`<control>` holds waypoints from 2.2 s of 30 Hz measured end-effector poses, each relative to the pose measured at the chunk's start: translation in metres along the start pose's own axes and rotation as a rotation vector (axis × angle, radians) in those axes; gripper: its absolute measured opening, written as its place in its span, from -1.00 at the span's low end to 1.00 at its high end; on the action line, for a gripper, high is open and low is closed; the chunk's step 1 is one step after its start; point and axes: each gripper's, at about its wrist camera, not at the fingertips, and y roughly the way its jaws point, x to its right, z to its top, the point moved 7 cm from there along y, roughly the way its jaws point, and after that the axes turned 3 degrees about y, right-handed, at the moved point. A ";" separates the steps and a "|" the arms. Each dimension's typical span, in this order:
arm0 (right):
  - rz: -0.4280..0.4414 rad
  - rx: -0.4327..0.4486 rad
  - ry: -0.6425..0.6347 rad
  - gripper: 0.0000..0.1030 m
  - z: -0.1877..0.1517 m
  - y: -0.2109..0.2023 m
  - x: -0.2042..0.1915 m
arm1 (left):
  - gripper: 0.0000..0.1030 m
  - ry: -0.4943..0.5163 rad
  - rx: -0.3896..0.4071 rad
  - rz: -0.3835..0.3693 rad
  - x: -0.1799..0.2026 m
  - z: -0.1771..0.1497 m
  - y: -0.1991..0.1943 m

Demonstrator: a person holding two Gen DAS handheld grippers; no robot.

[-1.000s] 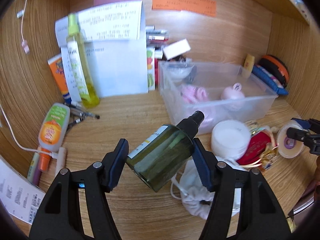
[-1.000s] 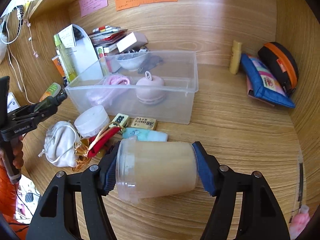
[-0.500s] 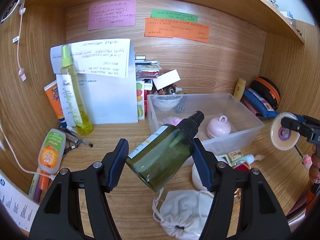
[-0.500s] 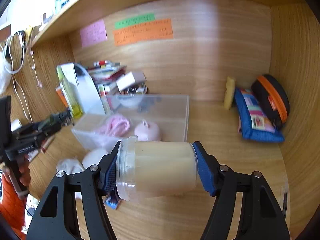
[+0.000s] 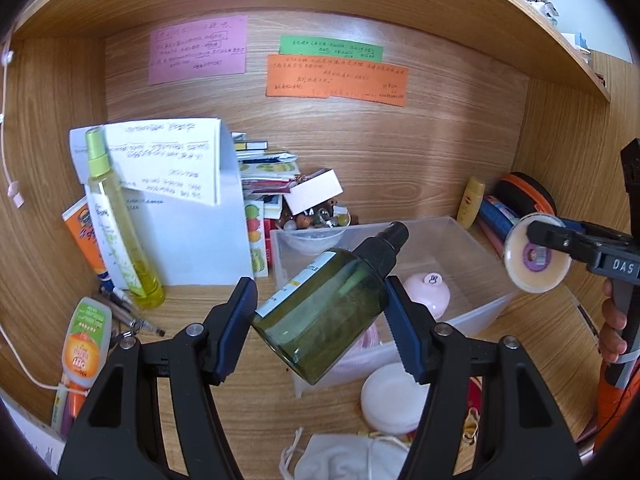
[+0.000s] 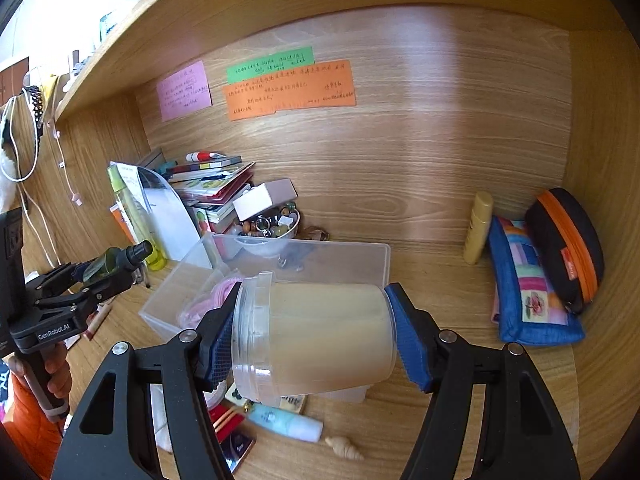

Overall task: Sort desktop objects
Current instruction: 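Carry the green bottle and cream container over the clear box, then release the green bottle from the left tool while the right tool drops the cream container into the box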

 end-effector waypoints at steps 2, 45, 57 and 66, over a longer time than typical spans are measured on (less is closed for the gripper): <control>0.008 -0.008 0.003 0.25 0.000 0.007 0.000 | 0.23 0.004 -0.003 -0.008 0.003 0.003 0.004; -0.077 -0.146 -0.027 0.25 -0.030 0.079 -0.006 | 0.24 0.085 -0.197 -0.060 0.040 -0.028 0.093; -0.097 -0.190 -0.081 0.27 -0.040 0.086 -0.011 | 0.50 0.111 -0.180 -0.056 0.043 -0.028 0.092; -0.073 -0.193 -0.100 0.31 -0.041 0.082 -0.016 | 0.72 0.088 -0.162 -0.079 0.039 -0.025 0.086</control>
